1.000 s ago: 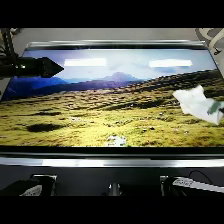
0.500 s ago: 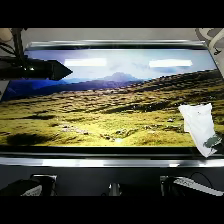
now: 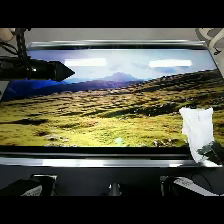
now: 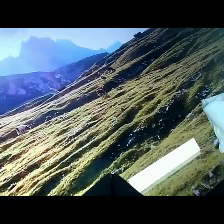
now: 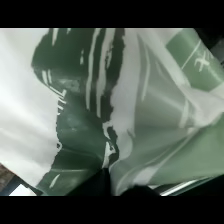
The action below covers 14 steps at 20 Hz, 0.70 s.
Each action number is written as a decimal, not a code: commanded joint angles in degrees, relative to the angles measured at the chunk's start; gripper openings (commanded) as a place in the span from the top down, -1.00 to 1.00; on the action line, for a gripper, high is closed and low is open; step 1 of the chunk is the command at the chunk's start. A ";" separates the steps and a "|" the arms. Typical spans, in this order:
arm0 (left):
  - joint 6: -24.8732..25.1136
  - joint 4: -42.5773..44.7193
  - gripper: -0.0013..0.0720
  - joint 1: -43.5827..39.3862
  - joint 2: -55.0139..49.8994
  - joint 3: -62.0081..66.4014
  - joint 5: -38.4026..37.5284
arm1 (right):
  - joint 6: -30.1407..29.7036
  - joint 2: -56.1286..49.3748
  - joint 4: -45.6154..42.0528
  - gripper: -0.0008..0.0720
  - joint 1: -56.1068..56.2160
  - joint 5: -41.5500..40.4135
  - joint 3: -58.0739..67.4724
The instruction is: Fold the shirts.
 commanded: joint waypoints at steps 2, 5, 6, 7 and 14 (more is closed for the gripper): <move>0.02 0.00 0.89 -0.04 -0.04 -0.02 2.27 | -4.63 2.40 -9.49 -0.90 -0.04 2.40 -0.20; 0.02 0.00 0.89 -0.04 -0.07 -0.02 4.24 | -4.11 3.91 -16.48 -0.88 -0.04 3.80 7.98; 0.02 0.00 0.89 -0.04 -0.09 -0.02 4.74 | -4.17 3.96 -15.85 -0.88 -0.04 2.82 12.52; 0.02 0.00 0.89 -0.04 -0.22 -0.02 5.14 | -5.03 3.96 -13.55 -0.87 -0.04 1.36 17.42; -3.32 8.87 0.90 -1.88 -4.04 0.00 6.58 | -16.35 3.96 1.07 -0.86 18.32 -8.63 40.22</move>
